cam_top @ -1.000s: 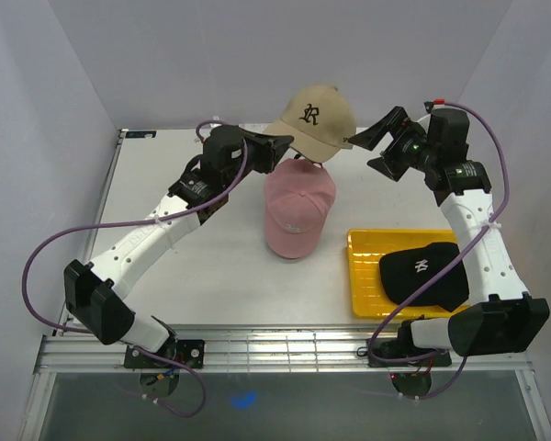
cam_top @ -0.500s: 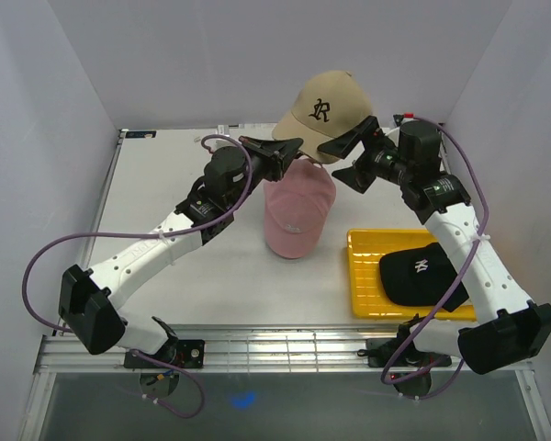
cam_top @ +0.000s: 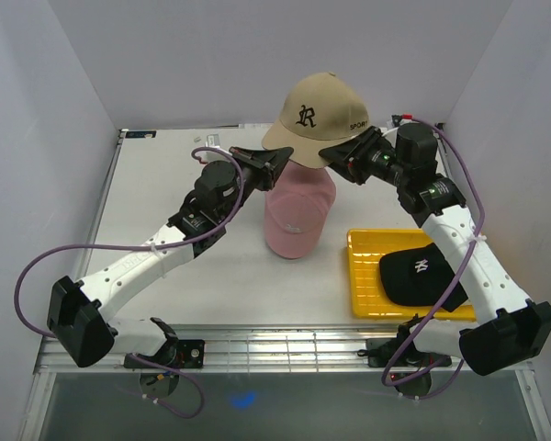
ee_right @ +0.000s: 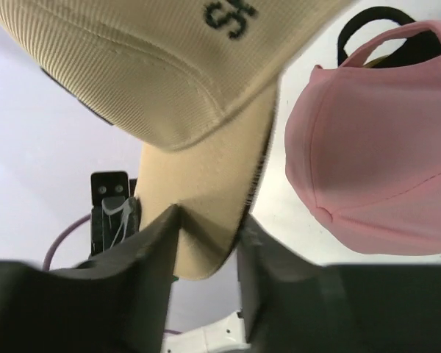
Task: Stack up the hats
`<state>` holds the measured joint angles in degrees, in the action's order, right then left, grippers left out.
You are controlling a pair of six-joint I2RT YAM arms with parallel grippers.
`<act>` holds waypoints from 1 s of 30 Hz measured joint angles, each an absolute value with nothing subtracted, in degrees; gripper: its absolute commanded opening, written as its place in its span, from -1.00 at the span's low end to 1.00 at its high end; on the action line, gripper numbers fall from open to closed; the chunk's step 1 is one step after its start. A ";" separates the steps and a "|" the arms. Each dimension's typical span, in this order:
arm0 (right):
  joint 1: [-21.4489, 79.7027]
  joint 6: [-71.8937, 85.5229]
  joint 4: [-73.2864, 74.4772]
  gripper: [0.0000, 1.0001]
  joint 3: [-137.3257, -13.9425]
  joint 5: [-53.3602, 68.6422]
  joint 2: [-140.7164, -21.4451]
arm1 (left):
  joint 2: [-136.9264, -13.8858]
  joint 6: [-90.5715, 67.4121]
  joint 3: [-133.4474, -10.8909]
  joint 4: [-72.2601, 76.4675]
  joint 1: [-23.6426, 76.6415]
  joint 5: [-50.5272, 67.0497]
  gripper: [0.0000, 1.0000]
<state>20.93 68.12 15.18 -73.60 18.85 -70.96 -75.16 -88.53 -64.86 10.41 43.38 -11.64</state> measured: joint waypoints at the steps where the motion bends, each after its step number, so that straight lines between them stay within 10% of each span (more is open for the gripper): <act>1: 20.93 68.10 14.83 -0.49 -73.63 19.18 -70.96 | -74.37 -88.40 -63.99 10.44 43.24 -11.68 -1.00; 7: 21.08 67.11 13.26 -0.81 -73.56 22.20 -70.96 | -69.95 -88.23 -57.10 11.70 43.09 -11.94 -1.00; 30: 15.94 52.16 14.09 -0.84 -68.05 37.56 -74.41 | -68.05 -74.13 -49.08 14.92 48.31 -11.84 -1.00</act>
<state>15.94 52.16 14.09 -68.05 37.56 -74.41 -68.05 -74.13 -49.08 14.92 48.31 -11.84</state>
